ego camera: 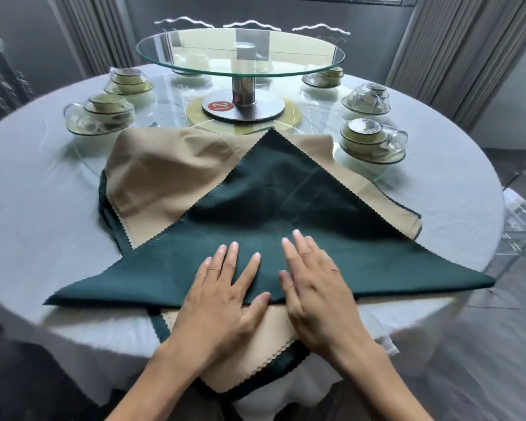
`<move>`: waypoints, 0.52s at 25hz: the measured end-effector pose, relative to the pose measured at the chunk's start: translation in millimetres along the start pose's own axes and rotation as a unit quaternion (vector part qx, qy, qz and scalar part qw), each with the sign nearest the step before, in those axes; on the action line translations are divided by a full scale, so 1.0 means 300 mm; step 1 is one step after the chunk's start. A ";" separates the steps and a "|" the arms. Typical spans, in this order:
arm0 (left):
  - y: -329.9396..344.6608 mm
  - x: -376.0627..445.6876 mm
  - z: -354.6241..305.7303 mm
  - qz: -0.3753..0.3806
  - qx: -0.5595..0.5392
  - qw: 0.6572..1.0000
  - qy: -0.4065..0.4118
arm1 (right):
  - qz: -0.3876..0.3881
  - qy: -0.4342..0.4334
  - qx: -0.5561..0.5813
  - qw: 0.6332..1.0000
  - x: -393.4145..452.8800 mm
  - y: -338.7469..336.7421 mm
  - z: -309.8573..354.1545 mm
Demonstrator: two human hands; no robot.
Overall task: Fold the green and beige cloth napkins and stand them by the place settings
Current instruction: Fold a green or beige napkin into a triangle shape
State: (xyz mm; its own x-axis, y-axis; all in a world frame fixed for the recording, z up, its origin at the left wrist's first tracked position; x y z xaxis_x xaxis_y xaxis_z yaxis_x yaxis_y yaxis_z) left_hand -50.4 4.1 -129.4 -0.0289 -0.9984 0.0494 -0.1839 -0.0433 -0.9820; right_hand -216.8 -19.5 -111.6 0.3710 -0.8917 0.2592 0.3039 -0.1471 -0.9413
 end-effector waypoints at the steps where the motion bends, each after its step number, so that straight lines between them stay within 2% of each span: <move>1: 0.001 0.000 0.004 -0.005 -0.008 1.000 0.002 | 0.015 -0.019 -0.009 1.000 0.012 0.042 0.052; 4: 0.001 0.001 0.037 0.026 0.007 0.999 0.029 | 0.054 -0.006 -0.056 0.997 0.004 0.100 0.052; 7: -0.043 -0.019 0.216 0.051 0.015 0.998 0.042 | 0.046 -0.017 -0.092 0.995 -0.017 0.110 0.020; 11: -0.141 -0.147 0.580 0.053 -0.085 0.995 0.012 | 0.064 -0.009 -0.089 0.994 -0.018 0.111 0.028; 13: -0.173 -0.200 0.671 0.015 -0.152 0.988 -0.017 | 0.076 -0.006 -0.070 0.995 -0.021 0.097 0.026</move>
State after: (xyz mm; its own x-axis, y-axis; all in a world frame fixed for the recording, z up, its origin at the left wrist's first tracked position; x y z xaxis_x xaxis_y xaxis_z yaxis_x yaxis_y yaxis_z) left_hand 158.7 58.6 -118.3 -0.0060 -0.9999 0.0091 -0.4707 -0.0052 -0.8823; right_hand -203.4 -14.8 -138.8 0.4148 -0.9028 0.1132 0.1180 -0.0700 -0.9905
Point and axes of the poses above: each hand's wrist, its own x-axis towards the middle knuckle, its own y-axis out of the palm, z = x × y, the point moved 2 cm from there along x, towards the middle knuckle, and after that the axes turned 4 degrees about -y, right-handed, at the moved point
